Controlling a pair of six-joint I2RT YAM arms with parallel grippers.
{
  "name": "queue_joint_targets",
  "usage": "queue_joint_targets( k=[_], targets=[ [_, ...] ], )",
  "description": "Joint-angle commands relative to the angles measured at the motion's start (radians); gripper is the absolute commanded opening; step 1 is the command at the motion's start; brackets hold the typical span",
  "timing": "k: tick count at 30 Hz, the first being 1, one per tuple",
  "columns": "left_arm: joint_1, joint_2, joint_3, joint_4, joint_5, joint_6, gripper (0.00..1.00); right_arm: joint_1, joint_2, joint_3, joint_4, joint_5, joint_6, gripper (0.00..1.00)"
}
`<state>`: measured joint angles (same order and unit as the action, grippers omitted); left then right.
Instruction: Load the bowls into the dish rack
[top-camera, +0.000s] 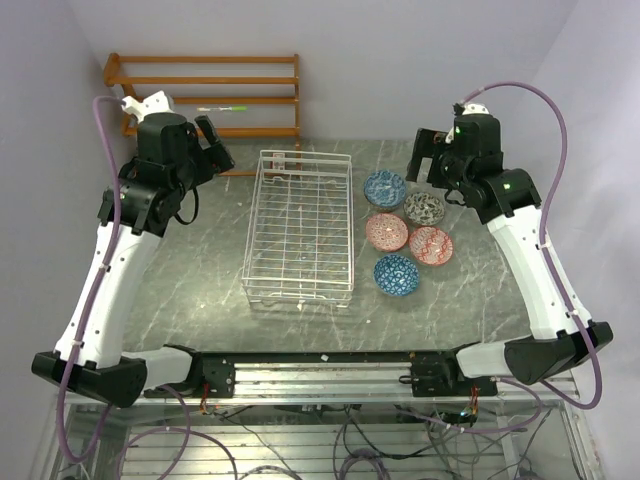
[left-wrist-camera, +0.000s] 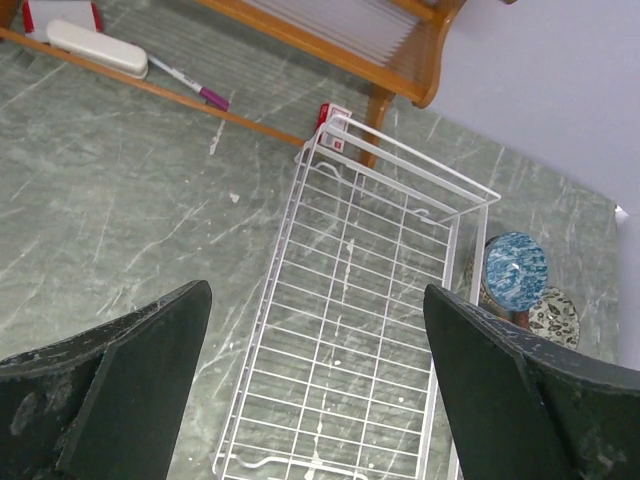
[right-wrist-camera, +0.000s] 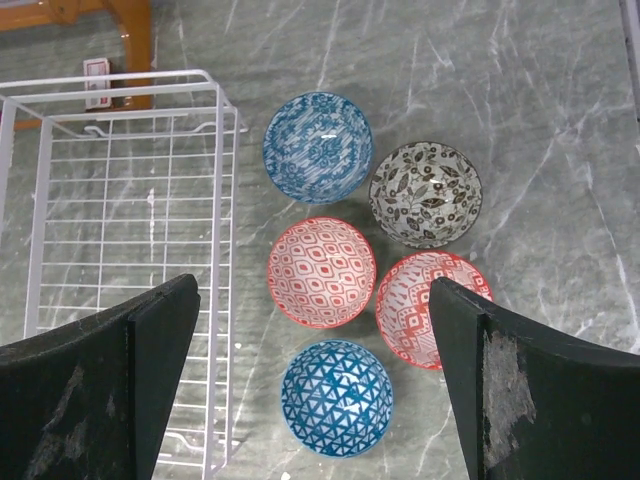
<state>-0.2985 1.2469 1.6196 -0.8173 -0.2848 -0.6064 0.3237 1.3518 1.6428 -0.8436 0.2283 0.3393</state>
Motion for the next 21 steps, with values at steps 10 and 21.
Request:
queue_joint_targets(
  k=[10, 21],
  targets=[
    [-0.004, -0.106, -0.067, 0.186, 0.190, 0.167, 0.99, 0.001, -0.048, -0.019, 0.015, 0.037, -0.053, 1.00],
    [-0.003, -0.097, -0.047, 0.073, 0.257, 0.197, 0.99, -0.018, 0.015, 0.050, -0.066, 0.141, -0.053, 0.98]
  ],
)
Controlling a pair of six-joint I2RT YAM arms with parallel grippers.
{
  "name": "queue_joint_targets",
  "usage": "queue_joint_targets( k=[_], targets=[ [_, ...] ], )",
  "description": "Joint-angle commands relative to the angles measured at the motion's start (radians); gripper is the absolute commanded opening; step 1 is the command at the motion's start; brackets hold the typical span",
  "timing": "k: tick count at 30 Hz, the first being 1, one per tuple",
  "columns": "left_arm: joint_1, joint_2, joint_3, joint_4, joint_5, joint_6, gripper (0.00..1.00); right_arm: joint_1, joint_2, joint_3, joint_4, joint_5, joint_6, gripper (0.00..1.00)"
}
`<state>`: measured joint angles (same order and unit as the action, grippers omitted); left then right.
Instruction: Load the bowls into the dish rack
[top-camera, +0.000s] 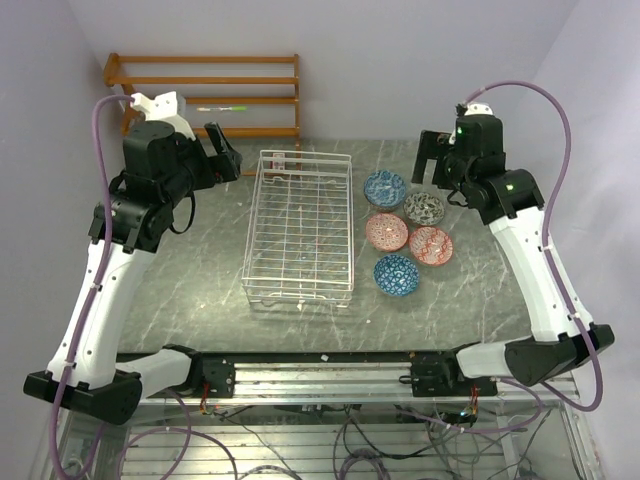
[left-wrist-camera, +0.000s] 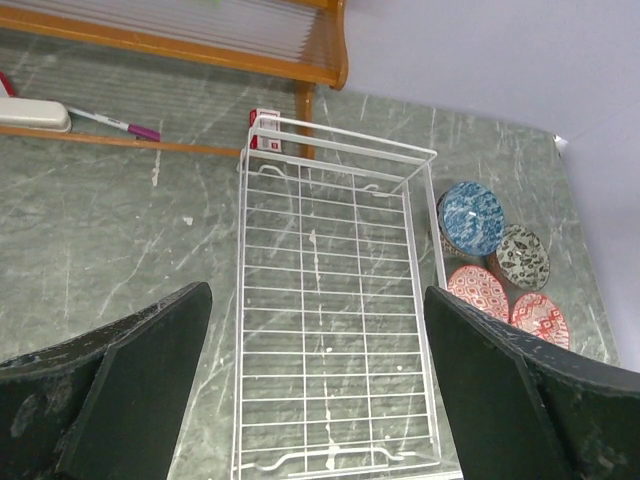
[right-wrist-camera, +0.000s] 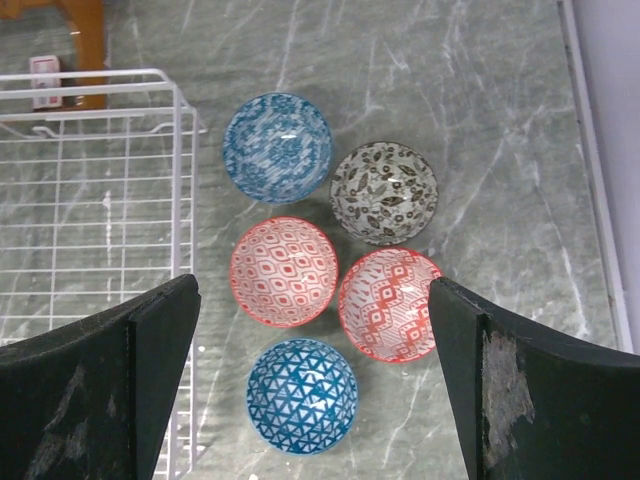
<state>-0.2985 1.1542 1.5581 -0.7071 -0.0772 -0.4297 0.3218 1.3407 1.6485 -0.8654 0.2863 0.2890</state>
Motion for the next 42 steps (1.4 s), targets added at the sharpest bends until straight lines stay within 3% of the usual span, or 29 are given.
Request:
queue_joint_targets(
  k=[1, 7, 10, 15, 22, 42],
  targets=[
    [-0.004, -0.006, 0.013, -0.047, 0.052, 0.020, 0.98, -0.030, 0.039, 0.051, -0.057, 0.093, 0.003, 0.97],
    [-0.004, -0.032, 0.004, -0.106, 0.061, 0.018, 0.95, -0.224, 0.105, -0.015, -0.066, -0.082, 0.022, 0.84],
    [-0.004, -0.060, -0.026, -0.116, 0.075, 0.005, 0.94, -0.238, 0.111, -0.070, -0.055, -0.073, 0.028, 0.76],
    [-0.004, -0.112, -0.083, -0.138, 0.074, 0.004, 0.94, -0.192, 0.087, -0.201, -0.003, -0.114, 0.039, 0.72],
    [-0.003, -0.151, -0.111, -0.181, 0.021, 0.032, 0.94, 0.000, 0.111, -0.345, 0.078, -0.109, 0.045, 0.71],
    [-0.004, -0.175, -0.158, -0.181, -0.074, -0.013, 0.95, 0.100, 0.274, -0.464, 0.363, -0.285, -0.112, 0.68]
  ],
)
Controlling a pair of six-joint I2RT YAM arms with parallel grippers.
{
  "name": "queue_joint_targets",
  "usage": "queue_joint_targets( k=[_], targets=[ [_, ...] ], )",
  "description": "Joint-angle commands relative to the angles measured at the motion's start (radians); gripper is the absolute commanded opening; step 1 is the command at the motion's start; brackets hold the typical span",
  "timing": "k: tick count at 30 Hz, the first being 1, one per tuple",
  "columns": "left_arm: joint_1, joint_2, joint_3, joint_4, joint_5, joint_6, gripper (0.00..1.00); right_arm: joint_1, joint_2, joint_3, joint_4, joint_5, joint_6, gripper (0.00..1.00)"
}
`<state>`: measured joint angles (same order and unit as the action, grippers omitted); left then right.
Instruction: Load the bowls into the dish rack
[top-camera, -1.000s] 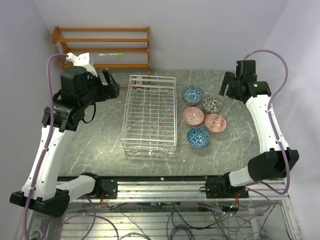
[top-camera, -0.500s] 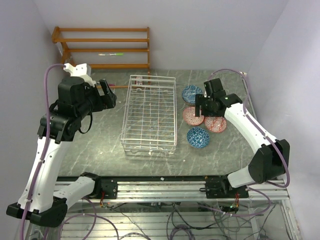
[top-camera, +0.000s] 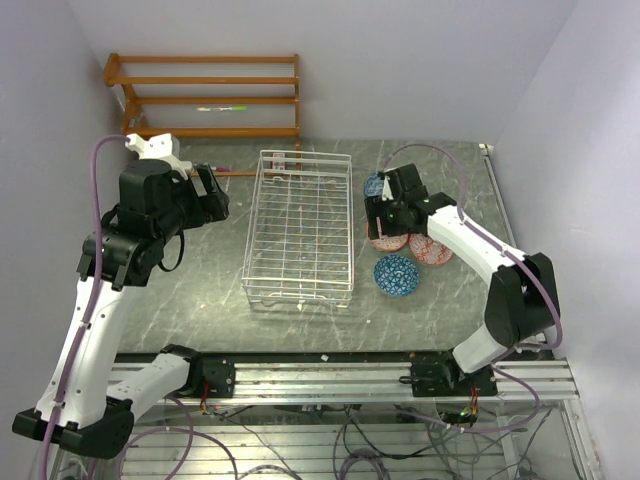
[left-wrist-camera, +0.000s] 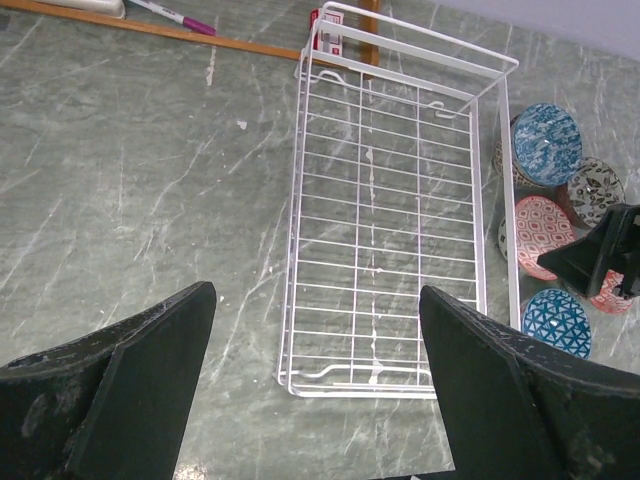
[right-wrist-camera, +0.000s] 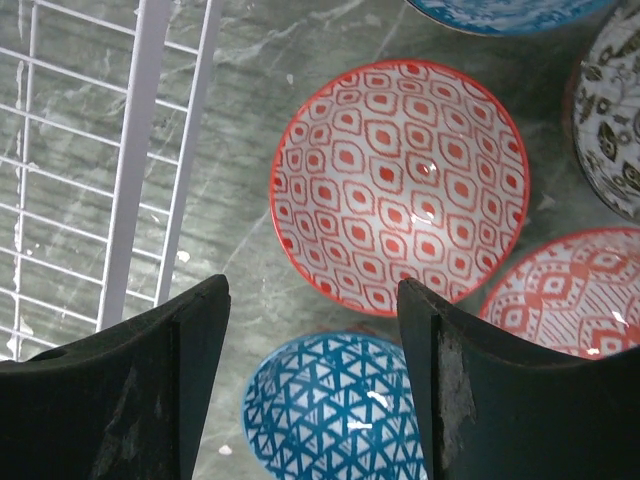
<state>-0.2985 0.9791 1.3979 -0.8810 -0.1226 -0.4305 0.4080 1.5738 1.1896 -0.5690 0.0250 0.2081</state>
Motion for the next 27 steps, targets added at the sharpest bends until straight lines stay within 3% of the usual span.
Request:
queue_joint_targets(
  k=[1, 13, 18, 23, 27],
  targets=[
    [-0.003, 0.000, 0.002, -0.008, -0.031, -0.012, 0.95, 0.017, 0.052, -0.007, 0.078, -0.022, -0.033, 0.68],
    [-0.004, 0.002, -0.004, -0.016, -0.043, -0.010, 0.95, 0.038, 0.167, 0.006, 0.131, -0.008, -0.043, 0.62],
    [-0.004, -0.001, -0.012, -0.022, -0.046, -0.009, 0.95, 0.064, 0.195, -0.002, 0.148, 0.057, -0.036, 0.58],
    [-0.004, -0.001, -0.009, -0.027, -0.045, -0.003, 0.95, 0.080, 0.212, 0.006, 0.151, 0.162, -0.026, 0.45],
    [-0.004, 0.005, -0.007, -0.033, -0.031, 0.002, 0.95, 0.120, 0.227, 0.014, 0.143, 0.239, -0.034, 0.42]
  ],
)
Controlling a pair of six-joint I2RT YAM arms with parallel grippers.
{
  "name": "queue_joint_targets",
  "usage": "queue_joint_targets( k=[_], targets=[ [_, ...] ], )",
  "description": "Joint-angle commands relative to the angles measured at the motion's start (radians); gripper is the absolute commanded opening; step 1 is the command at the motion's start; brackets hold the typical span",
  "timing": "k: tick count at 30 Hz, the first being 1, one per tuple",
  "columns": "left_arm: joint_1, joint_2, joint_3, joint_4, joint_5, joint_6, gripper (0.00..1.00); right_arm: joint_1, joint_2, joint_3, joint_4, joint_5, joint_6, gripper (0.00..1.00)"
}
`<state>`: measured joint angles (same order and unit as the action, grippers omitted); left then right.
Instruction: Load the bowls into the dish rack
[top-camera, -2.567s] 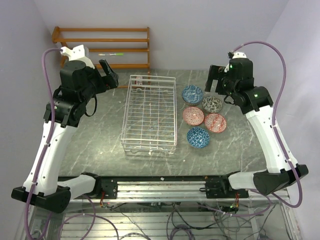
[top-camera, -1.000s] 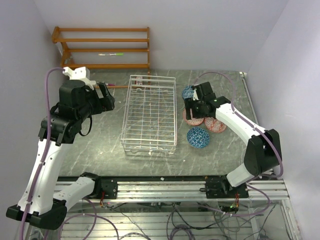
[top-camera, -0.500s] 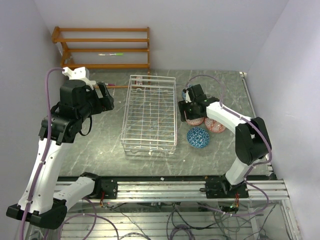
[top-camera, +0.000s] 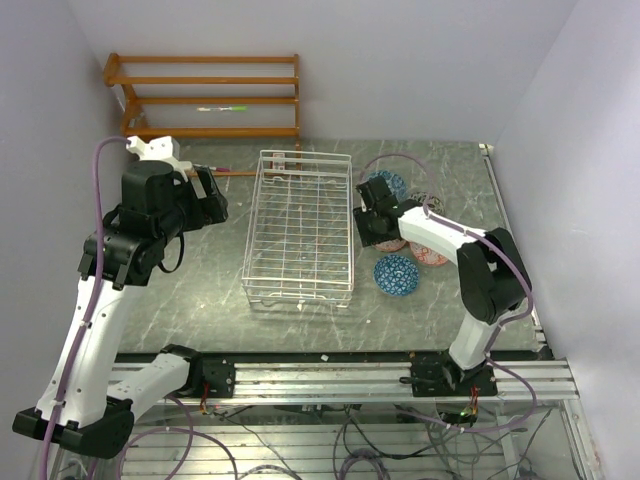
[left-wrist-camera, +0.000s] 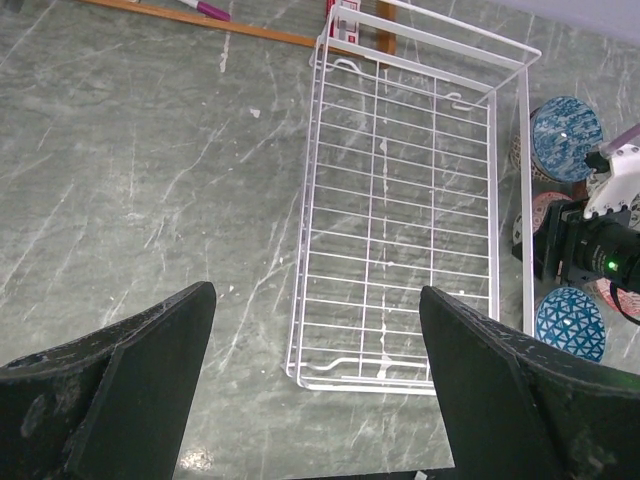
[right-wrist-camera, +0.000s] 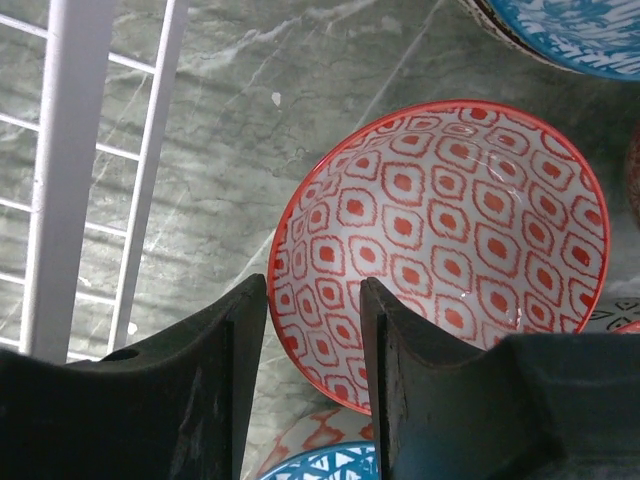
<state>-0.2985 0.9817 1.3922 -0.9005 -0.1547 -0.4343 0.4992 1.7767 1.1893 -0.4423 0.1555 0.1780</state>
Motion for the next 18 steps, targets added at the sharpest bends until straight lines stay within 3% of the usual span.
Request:
queue_joint_targets(
  k=[1, 5, 14, 18],
  targets=[
    [-0.004, 0.000, -0.004, -0.014, 0.001, 0.004, 0.95, 0.033, 0.030, 0.016, 0.014, 0.120, -0.009, 0.42],
    [-0.003, -0.012, -0.025, -0.008, -0.006, -0.003, 0.95, 0.052, 0.055, 0.010, 0.012, 0.164, -0.021, 0.40],
    [-0.004, -0.025, -0.036, -0.006, 0.002, -0.019, 0.94, 0.059, 0.030, 0.030, 0.016, 0.208, -0.032, 0.01],
    [-0.004, -0.027, -0.035, -0.003, 0.001, -0.023, 0.94, 0.059, -0.017, 0.074, 0.002, 0.196, -0.035, 0.00]
  ],
)
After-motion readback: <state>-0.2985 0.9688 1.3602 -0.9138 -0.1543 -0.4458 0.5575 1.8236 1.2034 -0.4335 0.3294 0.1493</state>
